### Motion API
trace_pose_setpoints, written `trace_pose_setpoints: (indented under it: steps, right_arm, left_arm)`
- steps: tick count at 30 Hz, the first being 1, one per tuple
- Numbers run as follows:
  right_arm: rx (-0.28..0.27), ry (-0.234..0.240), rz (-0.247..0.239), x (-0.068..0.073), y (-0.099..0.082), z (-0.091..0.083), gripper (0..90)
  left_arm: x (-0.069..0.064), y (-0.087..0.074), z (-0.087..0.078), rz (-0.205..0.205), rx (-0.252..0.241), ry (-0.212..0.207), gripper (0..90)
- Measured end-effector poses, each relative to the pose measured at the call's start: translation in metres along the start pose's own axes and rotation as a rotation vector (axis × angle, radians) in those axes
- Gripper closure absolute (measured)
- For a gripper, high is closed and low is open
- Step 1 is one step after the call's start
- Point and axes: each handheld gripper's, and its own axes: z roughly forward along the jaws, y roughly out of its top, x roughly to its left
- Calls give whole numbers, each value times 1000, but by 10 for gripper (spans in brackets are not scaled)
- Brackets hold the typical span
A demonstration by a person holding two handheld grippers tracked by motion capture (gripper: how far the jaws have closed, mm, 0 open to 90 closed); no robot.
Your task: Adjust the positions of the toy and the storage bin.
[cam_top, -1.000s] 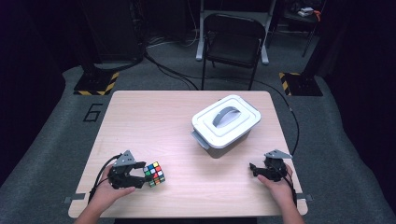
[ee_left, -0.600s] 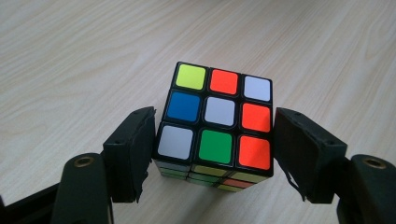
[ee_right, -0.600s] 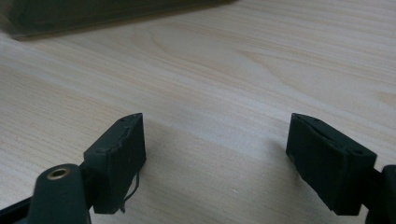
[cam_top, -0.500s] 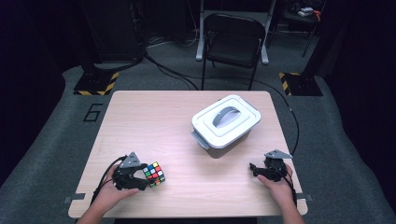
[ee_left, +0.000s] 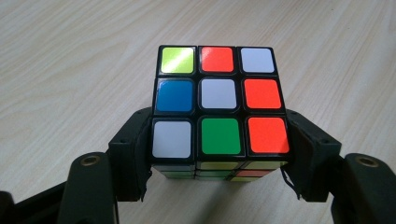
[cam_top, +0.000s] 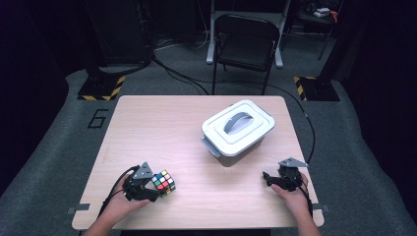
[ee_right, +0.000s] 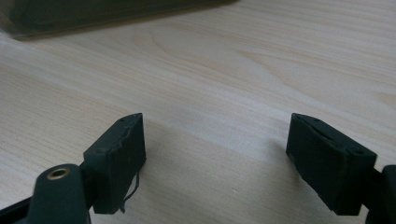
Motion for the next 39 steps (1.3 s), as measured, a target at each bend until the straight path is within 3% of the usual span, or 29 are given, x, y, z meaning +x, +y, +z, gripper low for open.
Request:
trace_pose_setpoints:
  steps: [7,10,15,22,26,31,38,39]
  right_arm:
    - [0,1,0,0,0,0,194]
    - [0,0,1,0,0,0,194]
    - [-2,-1,2,0,0,0,195]
    - [2,0,1,0,0,-1,202]
    - [6,1,-4,-1,0,-1,210]
    - [6,2,8,-1,1,-1,214]
    - [19,6,12,-1,1,-3,219]
    - [15,8,-9,-2,2,-2,221]
  left_arm:
    - [-1,3,3,15,-2,-22,341]
    - [-5,11,9,49,10,-46,341]
    - [-11,20,18,71,5,-62,341]
    - [-17,39,29,77,-17,-95,341]
    - [-25,57,42,86,-37,-126,341]
    - [-33,68,57,95,-43,-154,341]
    - [-52,87,78,169,-28,-192,341]
    - [-53,89,79,174,-28,-196,341]
